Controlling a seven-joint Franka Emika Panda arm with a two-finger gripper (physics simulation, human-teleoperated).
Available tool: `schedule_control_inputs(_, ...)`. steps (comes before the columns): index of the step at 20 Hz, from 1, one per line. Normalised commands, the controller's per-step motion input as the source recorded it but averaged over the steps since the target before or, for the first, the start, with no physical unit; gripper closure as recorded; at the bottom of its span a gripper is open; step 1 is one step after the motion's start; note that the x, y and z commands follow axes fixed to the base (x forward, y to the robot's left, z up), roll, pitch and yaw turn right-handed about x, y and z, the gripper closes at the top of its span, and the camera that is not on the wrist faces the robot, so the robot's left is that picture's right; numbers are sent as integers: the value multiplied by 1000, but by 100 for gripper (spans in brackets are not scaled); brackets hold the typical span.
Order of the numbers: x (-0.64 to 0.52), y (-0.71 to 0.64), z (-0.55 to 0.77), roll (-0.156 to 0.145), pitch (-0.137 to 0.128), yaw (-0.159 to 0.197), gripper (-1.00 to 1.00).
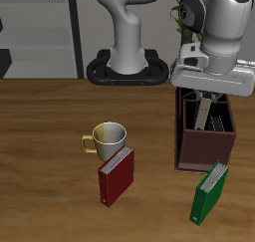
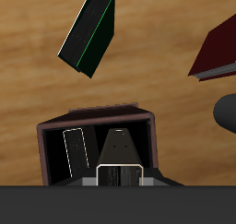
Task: Place the left yellow book into the left desk caddy's right compartment and place the right yellow book into the left desk caddy's right compartment and place the red book into the left desk caddy's left compartment
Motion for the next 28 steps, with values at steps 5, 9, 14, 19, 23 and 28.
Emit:
schedule_control_inputs(5, 30, 35, -166, 3, 29, -2, 100)
schedule_control_inputs(9, -6, 106, -240, 23, 27, 14, 100)
schedule_control_inputs(14, 40, -117, -325, -19, 66, -22, 100)
schedule_control_inputs(19, 23, 4, -136, 40, 47, -21, -100)
schedule_control_inputs(23, 2, -122, 11, 10, 7, -29, -100)
schedule_control_inputs(28, -85, 33, 126, 12, -24, 39, -100)
